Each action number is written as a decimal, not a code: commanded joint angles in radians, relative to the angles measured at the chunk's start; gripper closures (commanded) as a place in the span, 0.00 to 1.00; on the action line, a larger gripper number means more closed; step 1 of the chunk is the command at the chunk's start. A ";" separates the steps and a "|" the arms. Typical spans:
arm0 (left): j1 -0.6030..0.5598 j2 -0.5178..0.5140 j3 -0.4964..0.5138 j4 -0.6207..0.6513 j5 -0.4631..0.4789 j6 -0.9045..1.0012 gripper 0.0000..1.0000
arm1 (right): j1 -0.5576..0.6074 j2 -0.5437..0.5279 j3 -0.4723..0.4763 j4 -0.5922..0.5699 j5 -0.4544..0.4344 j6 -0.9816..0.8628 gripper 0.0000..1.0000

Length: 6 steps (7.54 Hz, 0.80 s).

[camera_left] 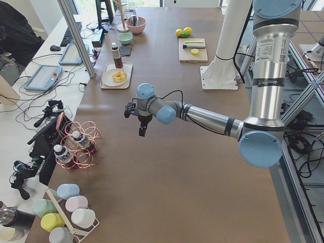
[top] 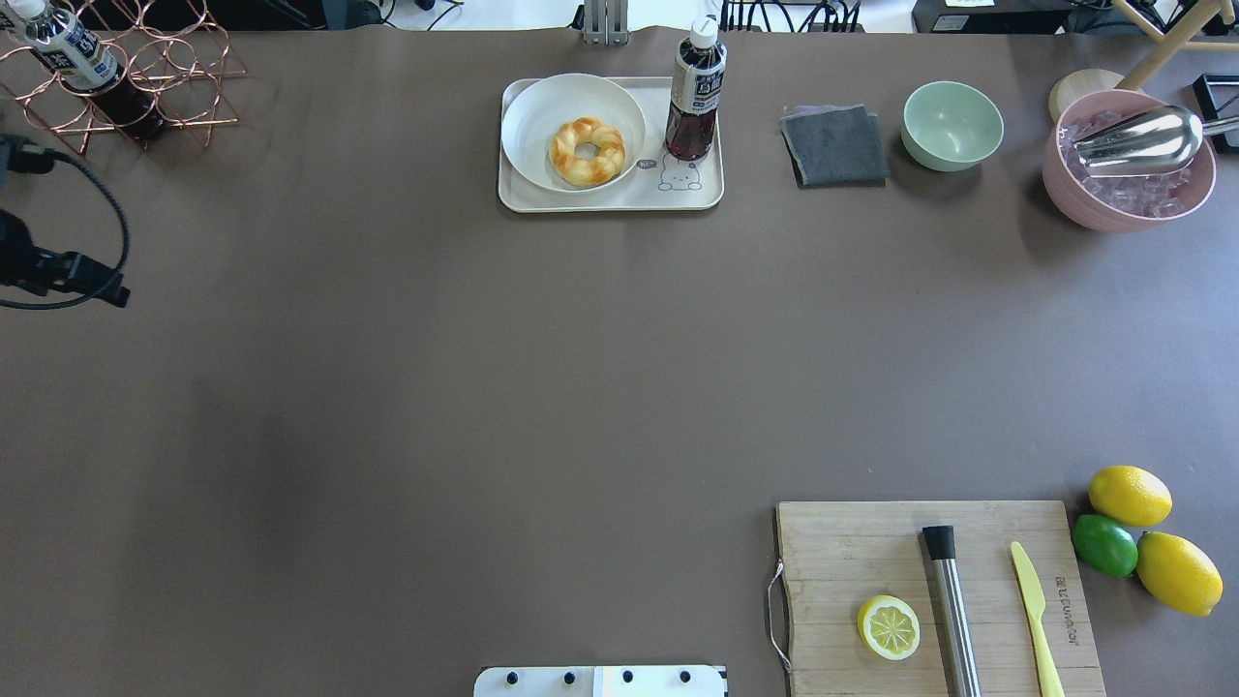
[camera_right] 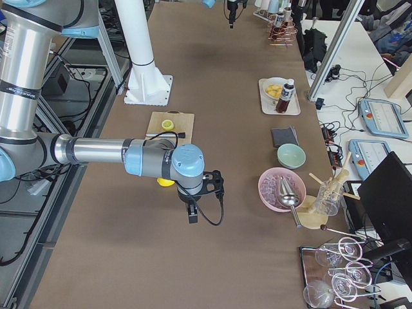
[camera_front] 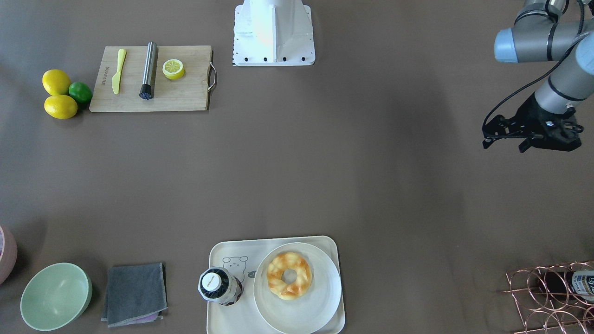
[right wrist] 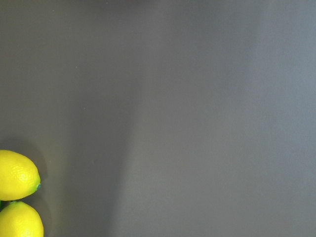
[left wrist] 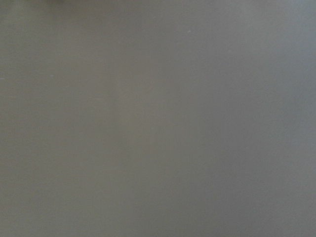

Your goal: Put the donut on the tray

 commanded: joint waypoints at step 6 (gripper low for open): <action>-0.232 0.261 0.057 -0.119 -0.021 0.476 0.02 | 0.000 0.002 -0.002 0.001 -0.001 -0.003 0.01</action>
